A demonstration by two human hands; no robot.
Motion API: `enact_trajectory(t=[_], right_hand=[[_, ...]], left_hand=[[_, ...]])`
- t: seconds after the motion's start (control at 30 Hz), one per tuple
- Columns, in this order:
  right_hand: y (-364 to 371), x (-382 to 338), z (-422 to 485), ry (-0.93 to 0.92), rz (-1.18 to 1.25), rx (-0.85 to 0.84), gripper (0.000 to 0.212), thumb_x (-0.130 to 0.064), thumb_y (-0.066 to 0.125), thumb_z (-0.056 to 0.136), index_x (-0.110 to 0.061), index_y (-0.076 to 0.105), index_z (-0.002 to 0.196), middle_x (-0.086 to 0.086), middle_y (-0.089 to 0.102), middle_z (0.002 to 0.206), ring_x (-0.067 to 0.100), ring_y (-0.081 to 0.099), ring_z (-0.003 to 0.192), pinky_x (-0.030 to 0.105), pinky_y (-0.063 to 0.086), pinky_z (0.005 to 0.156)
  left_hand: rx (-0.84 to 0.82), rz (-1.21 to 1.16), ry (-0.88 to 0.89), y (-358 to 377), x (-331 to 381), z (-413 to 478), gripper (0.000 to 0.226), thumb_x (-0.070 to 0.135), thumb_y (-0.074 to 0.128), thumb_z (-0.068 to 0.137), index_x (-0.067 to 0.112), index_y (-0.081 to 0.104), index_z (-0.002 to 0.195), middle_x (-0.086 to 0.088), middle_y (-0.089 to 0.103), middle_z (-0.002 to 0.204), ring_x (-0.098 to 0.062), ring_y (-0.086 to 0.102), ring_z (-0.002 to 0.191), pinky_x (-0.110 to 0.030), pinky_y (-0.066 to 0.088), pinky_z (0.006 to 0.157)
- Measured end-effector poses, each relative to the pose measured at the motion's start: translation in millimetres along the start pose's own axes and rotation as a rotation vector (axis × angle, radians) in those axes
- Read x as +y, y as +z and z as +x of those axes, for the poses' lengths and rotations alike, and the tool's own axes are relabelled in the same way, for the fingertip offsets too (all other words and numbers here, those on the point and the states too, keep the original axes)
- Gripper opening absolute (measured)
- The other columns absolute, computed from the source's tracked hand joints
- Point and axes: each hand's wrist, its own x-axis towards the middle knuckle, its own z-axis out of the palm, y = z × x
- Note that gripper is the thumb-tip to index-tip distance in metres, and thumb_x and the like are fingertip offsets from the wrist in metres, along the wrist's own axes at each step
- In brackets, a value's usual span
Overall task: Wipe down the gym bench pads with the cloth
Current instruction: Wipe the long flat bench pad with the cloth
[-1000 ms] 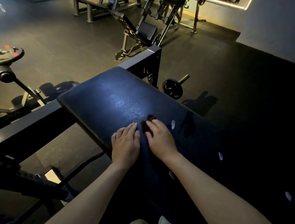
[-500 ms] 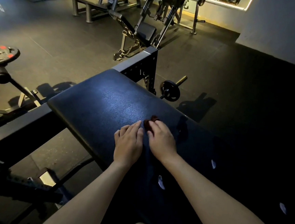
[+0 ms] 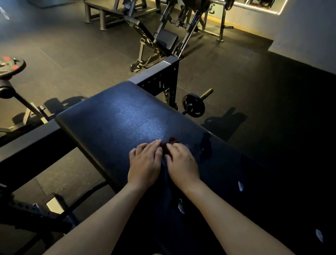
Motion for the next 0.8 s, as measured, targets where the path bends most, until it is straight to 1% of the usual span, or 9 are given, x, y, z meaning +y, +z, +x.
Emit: enact_trajectory(t=[0.07,0.13,0.23,0.3,0.37,0.47,0.57,0.7,0.8], right_hand=[[2.4,-1.5,-13.6,-0.080,0.030,-0.022,0.037,-0.018,0.063,0.092,-0.012,0.063,0.129,0.007,0.062,0.124,0.028,0.055,0.120,0.040,0.049,0.099],[-2.5,12.8,-10.1,-0.113,-0.002,-0.012,0.037,-0.017,0.063,0.092,-0.011,0.063,0.129,0.009,0.061,0.125,0.030,0.055,0.121,0.040,0.048,0.101],[-17.2,37.7,11.3,0.089,-0.034,0.052,0.040,-0.017,0.057,0.099,-0.008,0.056,0.138,0.011,0.052,0.140,0.029,0.041,0.138,0.036,0.031,0.114],[-19.4,39.5,16.4,0.186,-0.013,0.063,0.045,-0.023,0.052,0.101,-0.011,0.049,0.144,0.010,0.046,0.147,0.026,0.034,0.143,0.035,0.026,0.116],[-13.7,25.5,9.4,0.110,0.010,0.034,0.048,-0.024,0.054,0.099,-0.019,0.047,0.146,0.009,0.049,0.142,0.027,0.038,0.139,0.039,0.033,0.114],[-3.8,13.1,-13.7,-0.100,0.031,0.009,0.045,-0.027,0.051,0.094,-0.030,0.053,0.139,0.007,0.055,0.130,0.029,0.050,0.127,0.043,0.049,0.101],[-11.0,35.8,-4.2,-0.174,0.006,-0.020,0.037,-0.023,0.056,0.096,-0.028,0.061,0.132,0.007,0.054,0.136,0.029,0.047,0.132,0.044,0.047,0.104],[-21.2,61.4,24.3,0.086,-0.014,0.086,0.039,-0.020,0.056,0.099,-0.019,0.058,0.138,0.007,0.049,0.143,0.027,0.040,0.138,0.043,0.035,0.115],[-12.8,42.3,22.9,0.088,-0.009,0.071,0.042,-0.021,0.058,0.098,-0.016,0.056,0.140,0.008,0.050,0.141,0.028,0.041,0.137,0.041,0.036,0.114]], left_hand=[[0.005,0.008,0.008,0.4,-1.4,-1.0,0.066,0.054,0.015,0.096,0.029,0.055,0.142,0.014,0.057,0.142,-0.014,0.041,0.132,-0.035,0.021,0.109],[-0.008,0.018,0.024,0.3,-2.9,-2.5,0.065,0.055,0.015,0.096,0.031,0.054,0.142,0.016,0.055,0.144,-0.013,0.039,0.132,-0.035,0.020,0.110],[-0.030,0.035,0.031,-0.5,-2.8,-3.8,0.063,0.055,0.016,0.097,0.033,0.052,0.144,0.017,0.050,0.148,-0.011,0.035,0.134,-0.033,0.016,0.111],[-0.036,0.047,0.025,-1.7,-1.3,-4.0,0.061,0.052,0.018,0.098,0.033,0.051,0.145,0.017,0.049,0.149,-0.012,0.034,0.136,-0.033,0.015,0.112],[-0.039,0.052,0.015,-2.8,0.2,-4.1,0.065,0.052,0.014,0.096,0.032,0.050,0.146,0.016,0.048,0.150,-0.012,0.033,0.137,-0.033,0.015,0.113],[-0.048,0.060,0.018,-3.7,-0.2,-3.8,0.070,0.053,0.009,0.093,0.032,0.047,0.148,0.014,0.046,0.152,-0.012,0.030,0.138,-0.033,0.015,0.113],[-0.071,0.094,0.030,-4.1,-0.4,-3.4,0.071,0.054,0.007,0.093,0.032,0.045,0.149,0.015,0.042,0.155,-0.012,0.027,0.139,-0.032,0.014,0.112],[-0.092,0.147,0.028,-3.6,2.6,-2.1,0.071,0.055,0.005,0.094,0.032,0.043,0.150,0.018,0.037,0.158,-0.011,0.025,0.139,-0.033,0.013,0.112],[-0.082,0.179,0.013,-2.8,3.9,-1.4,0.071,0.055,0.005,0.094,0.033,0.043,0.150,0.019,0.037,0.158,-0.012,0.027,0.139,-0.035,0.015,0.112]])
